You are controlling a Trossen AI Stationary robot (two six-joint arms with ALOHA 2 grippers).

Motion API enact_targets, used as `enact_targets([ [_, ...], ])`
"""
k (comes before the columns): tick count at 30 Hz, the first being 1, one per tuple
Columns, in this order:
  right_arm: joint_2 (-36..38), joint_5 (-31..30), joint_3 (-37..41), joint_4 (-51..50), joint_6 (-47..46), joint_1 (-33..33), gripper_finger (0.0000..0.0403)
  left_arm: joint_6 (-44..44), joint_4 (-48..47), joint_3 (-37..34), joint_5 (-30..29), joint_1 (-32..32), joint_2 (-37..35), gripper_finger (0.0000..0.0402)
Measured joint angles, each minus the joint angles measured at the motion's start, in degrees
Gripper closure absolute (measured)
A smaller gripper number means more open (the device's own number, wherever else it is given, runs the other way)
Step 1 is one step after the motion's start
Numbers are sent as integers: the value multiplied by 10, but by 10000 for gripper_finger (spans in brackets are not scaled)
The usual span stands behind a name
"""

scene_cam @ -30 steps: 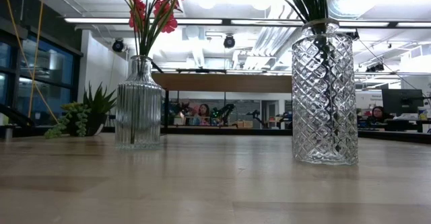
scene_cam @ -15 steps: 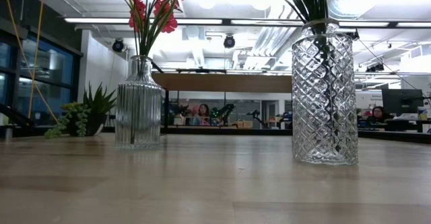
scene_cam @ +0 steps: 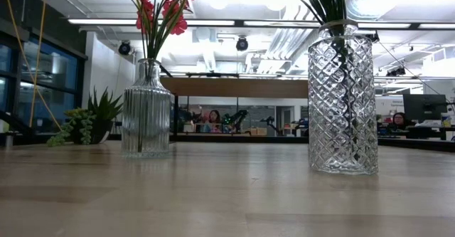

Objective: Pick and place flowers into a vace then onto a shelf
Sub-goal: Put the dark red flower into the left transparent vase

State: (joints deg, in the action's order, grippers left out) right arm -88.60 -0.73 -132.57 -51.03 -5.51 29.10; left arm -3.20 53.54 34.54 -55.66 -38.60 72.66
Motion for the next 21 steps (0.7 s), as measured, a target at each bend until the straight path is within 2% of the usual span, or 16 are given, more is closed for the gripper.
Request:
enact_targets([
  [5, -7, -3, 0, 17, -11, 0, 251, 0, -15, 0, 3, -3, 16, 372],
  [13, -12, -2, 0, 42, -10, 5, 251, 0, -55, -2, -75, -44, 17, 372],
  [21, -24, 1, 0, 65, -9, 6, 251, -15, -56, -27, -83, -53, 17, 372],
])
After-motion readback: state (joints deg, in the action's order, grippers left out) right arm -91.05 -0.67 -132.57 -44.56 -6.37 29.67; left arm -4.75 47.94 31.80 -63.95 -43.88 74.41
